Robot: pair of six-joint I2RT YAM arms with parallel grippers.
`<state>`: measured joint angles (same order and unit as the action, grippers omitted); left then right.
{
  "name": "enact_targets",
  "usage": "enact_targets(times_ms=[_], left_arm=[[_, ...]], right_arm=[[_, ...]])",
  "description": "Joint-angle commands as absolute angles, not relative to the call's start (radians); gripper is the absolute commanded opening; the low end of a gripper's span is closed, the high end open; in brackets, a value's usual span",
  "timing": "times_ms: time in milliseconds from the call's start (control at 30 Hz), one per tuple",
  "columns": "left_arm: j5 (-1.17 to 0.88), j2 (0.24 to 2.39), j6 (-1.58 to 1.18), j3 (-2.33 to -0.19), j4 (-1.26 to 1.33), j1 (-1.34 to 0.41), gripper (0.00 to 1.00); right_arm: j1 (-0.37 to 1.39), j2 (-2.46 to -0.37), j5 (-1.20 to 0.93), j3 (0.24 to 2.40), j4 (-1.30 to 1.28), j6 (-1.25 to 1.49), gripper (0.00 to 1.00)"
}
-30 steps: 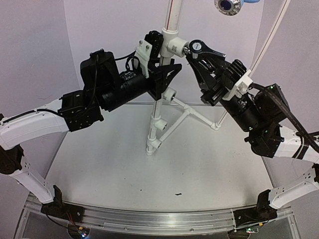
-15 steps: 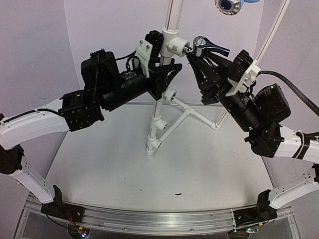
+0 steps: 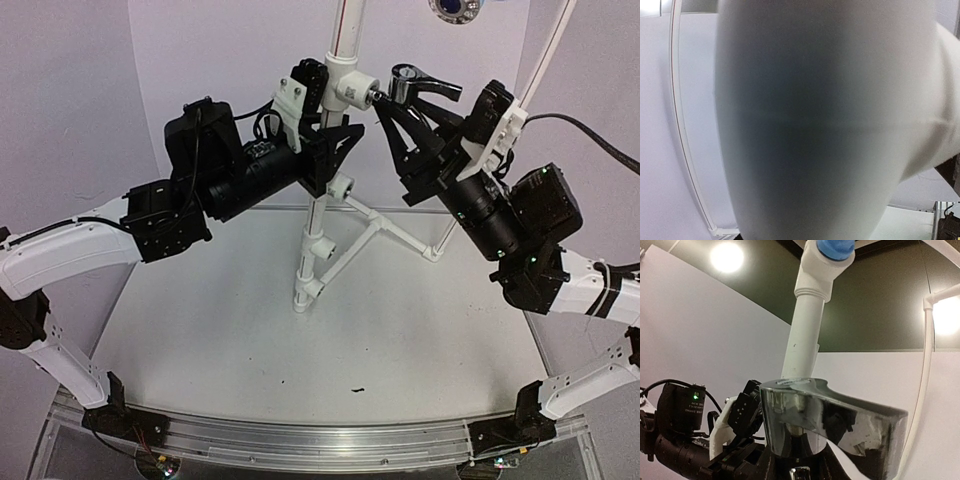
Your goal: Install the water faucets
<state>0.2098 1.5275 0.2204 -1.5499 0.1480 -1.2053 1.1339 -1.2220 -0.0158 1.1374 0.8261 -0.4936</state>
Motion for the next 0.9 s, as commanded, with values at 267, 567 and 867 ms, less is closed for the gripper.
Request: enact_targets(times_ms=[267, 567, 867], left_arm=[[0.111, 1.692, -0.166, -1.476, -0.211, -1.289, 0.00], [0.183, 1.719, -0.156, -1.478, -0.211, -1.298, 0.00], [0.253, 1.746, -0.148, -1.480, -0.211, -1.301, 0.00]], right_arm=[[1.108, -1.300, 0.213, 1.169, 0.812, -0.096, 0.00], [1.110, -1.329, 0.247, 1.191, 0.782, 0.154, 0.00], [1.147, -1.344, 0.298, 1.241, 0.708, 0.343, 0.00]])
